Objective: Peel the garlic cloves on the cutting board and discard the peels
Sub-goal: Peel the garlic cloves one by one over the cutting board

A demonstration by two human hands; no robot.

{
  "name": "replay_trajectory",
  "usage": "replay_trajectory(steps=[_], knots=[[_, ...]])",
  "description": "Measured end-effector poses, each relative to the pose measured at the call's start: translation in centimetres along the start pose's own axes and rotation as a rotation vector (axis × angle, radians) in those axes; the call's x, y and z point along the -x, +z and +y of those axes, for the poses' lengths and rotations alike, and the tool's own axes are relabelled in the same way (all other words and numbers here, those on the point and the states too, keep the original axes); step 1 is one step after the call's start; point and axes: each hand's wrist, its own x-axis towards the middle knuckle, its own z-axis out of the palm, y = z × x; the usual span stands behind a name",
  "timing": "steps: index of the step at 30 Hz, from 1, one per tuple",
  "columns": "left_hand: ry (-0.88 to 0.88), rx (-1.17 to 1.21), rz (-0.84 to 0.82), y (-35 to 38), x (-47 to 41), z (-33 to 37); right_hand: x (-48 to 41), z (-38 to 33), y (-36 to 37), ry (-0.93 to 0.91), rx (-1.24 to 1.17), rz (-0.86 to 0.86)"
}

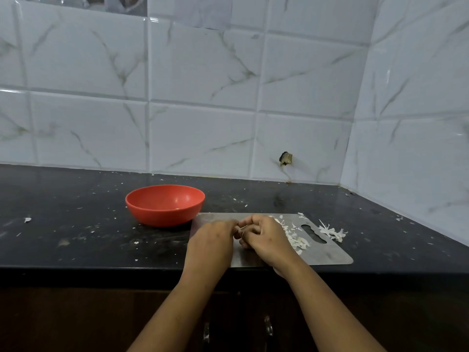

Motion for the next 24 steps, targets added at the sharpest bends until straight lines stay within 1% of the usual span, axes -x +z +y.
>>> replay_trajectory(steps=[4,8,12,16,18,24], knots=[[-0.021,0.023,-0.009,0.1,0.2,-0.2,0.2,-0.2,-0.1,-0.003,-0.033,-0.006],[-0.013,0.062,-0.055,0.1,-0.2,-0.5,0.5,-0.5,-0.2,-0.024,-0.029,-0.008],[-0.015,0.130,-0.124,0.1,-0.6,-0.7,0.8,-0.8,-0.4,-0.027,-0.047,-0.004],[0.055,0.186,-0.213,0.2,-1.0,-1.0,0.6,-0.5,-0.2,-0.062,-0.059,0.005],[0.061,0.222,-0.250,0.3,-1.1,-1.2,0.6,-0.5,-0.1,-0.078,-0.045,0.017],[0.016,0.418,-0.221,-0.2,-1.2,-1.5,0.4,-0.5,-0.3,-0.040,-0.189,-0.014]])
